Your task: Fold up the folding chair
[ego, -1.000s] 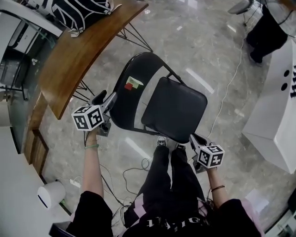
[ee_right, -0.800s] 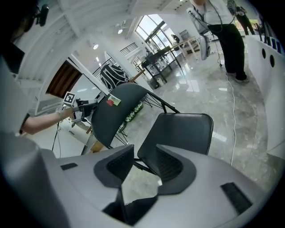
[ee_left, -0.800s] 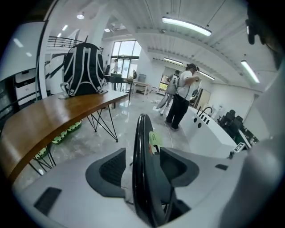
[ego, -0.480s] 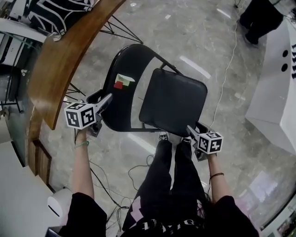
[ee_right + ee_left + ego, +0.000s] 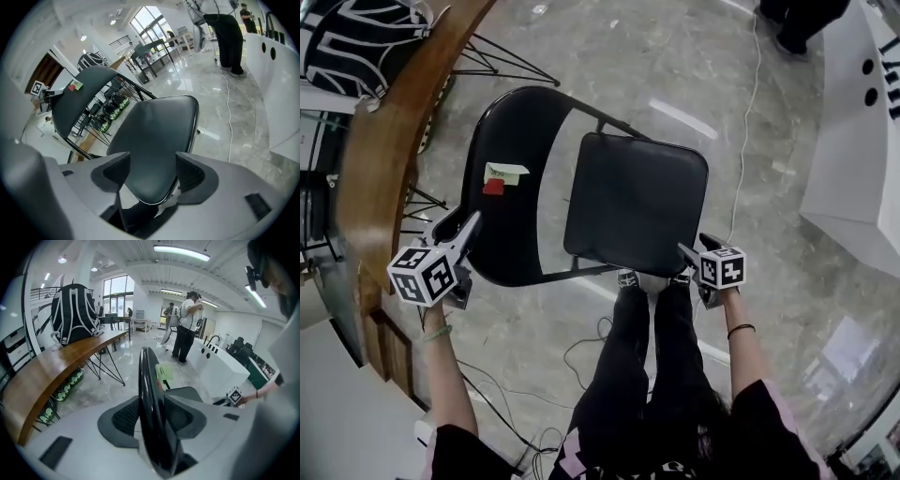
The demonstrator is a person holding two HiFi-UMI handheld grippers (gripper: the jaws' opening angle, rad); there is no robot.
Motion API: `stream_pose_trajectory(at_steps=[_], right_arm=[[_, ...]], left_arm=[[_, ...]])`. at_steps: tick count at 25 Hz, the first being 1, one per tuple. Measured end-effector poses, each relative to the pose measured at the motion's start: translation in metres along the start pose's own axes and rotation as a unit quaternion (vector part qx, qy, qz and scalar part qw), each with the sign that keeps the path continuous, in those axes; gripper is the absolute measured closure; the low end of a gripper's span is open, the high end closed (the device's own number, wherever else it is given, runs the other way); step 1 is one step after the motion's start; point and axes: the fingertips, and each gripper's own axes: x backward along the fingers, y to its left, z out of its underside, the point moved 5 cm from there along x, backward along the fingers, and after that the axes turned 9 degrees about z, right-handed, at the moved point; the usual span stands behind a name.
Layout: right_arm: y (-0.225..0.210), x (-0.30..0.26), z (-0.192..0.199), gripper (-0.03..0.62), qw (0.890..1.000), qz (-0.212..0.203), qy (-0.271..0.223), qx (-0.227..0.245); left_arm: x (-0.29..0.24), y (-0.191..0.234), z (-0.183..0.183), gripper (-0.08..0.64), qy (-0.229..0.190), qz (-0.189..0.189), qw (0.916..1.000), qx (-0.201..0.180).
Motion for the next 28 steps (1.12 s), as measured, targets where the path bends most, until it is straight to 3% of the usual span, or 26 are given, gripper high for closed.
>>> stream_pose_trajectory(at_steps=[6,11,15,20,25,28], right_arm=[[-0.030,-0.050,0.012,0.254,1.000,-0.011,0.026,-0.002],[-0.058,-0.083,0.018,0.241,0.994,-0.044,0.025,-0.096],[-0.064,-0.104,0.020,0.241,0.994,-0.067,0.041,-0.073],[-0.063,-0.115,0.022,0.236,0.986,-0.135,0.038,-0.094],[-0.063,-0.122,0.025,0.236,0.970,-0.206,0.036,-0.120],[-0.060,-0.128,0.025,0.236,0.958,-0.247,0.041,-0.136]], left_arm=[[0.000,0.003,-0.001,0.394,0.018,0.001,0.9998,-0.001],[-0.003,0.002,0.000,0.396,0.013,0.002,0.9999,-0.002],[-0.007,0.004,0.000,0.396,0.023,0.007,0.9997,0.007],[-0.008,-0.003,-0.008,0.394,0.041,0.022,0.9987,0.020],[-0.010,-0.001,-0.006,0.394,0.012,0.061,0.9978,0.025],[-0.011,-0.001,-0.004,0.394,0.000,0.065,0.9976,0.026]])
